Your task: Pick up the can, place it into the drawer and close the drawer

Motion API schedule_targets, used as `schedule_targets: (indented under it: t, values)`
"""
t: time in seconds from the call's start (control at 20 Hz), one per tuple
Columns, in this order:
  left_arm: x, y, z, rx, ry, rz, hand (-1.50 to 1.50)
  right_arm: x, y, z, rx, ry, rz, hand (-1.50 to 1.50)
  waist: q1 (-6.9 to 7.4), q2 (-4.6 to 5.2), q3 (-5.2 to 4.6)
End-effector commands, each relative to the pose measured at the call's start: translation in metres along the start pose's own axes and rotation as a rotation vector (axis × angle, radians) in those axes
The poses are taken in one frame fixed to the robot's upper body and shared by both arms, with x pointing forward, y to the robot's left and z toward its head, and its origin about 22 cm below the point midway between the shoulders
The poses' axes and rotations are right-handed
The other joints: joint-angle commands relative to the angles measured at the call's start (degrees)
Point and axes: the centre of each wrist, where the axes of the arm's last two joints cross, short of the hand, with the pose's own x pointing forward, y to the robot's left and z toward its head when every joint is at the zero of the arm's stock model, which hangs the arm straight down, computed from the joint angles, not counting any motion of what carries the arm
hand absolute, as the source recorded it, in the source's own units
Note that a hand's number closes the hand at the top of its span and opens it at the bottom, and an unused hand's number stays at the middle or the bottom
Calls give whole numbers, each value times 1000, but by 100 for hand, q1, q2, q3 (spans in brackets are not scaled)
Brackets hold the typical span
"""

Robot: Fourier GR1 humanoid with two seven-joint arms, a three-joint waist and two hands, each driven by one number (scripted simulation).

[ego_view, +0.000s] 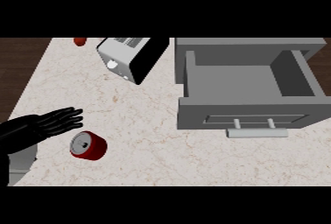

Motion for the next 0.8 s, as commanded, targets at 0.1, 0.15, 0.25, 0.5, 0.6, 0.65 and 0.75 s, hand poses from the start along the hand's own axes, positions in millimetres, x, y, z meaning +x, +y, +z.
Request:
schedule_targets:
  t: [0.1,0.15,0.25,0.5,0.6,0.65,0.75]
  values:
    - [-27,7,-10,1,-4,-13,-150,3,2,-8,-12,0,-2,-150,15,9,-5]
    - [-41,7,-12,21,23,-5,-150,-4,4,12,-5,-20,-10,-150,-24,10,-9]
    - [-42,21,-7,41,9,1,-150,-7,1,8,4,-13,-19,-150,-41,19,-10]
    - [-52,29,-16,82,30,-7,-150,6,-8,7,-4,1,-2,-150,-55,26,-13]
    - [-49,38,6,104,15,7,-150,-1,-5,8,15,-9,-15,-150,-77,37,-17]
    - [-59,31,-25,112,46,-21,-150,8,-14,14,15,-22,-4,-150,-107,34,-18]
    - [-58,38,-5,129,39,-11,-150,7,-22,7,18,-9,-5,-150,-91,39,-18]
